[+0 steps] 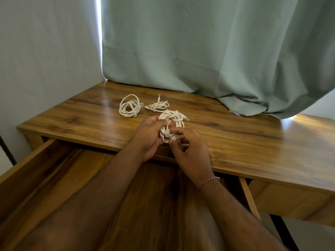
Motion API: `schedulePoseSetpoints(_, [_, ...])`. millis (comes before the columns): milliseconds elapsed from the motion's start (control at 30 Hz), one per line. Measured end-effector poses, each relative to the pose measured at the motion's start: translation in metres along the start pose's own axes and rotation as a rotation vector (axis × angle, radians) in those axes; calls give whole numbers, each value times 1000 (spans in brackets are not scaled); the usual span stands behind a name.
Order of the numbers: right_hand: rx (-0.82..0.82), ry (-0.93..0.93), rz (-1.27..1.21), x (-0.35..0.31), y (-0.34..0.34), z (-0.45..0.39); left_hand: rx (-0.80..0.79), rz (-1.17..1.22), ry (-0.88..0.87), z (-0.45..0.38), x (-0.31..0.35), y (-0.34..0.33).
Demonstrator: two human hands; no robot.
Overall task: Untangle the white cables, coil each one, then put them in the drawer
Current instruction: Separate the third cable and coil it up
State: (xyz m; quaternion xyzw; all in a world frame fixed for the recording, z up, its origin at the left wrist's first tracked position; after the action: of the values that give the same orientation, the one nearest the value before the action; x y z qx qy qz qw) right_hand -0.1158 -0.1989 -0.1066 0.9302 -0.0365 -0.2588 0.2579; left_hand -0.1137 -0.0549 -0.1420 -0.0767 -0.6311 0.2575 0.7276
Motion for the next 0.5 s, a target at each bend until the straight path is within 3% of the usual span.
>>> schedulePoseSetpoints(500, [11,19,84,-1,0,0,19,-30,-29,0,1,-3])
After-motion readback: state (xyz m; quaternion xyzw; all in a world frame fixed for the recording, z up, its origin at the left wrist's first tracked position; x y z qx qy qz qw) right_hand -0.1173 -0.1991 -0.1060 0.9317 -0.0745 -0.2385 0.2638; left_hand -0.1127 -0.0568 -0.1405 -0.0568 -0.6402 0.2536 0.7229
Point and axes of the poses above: each hand's wrist, its own z-axis away from the middle knuckle, its own y-axis out of the back of the hand, x = y × z, the point moved 10 cm from there along -z, towards the middle knuckle, and after that the axes turned 14 degrees about y, right-handed, at the moved point
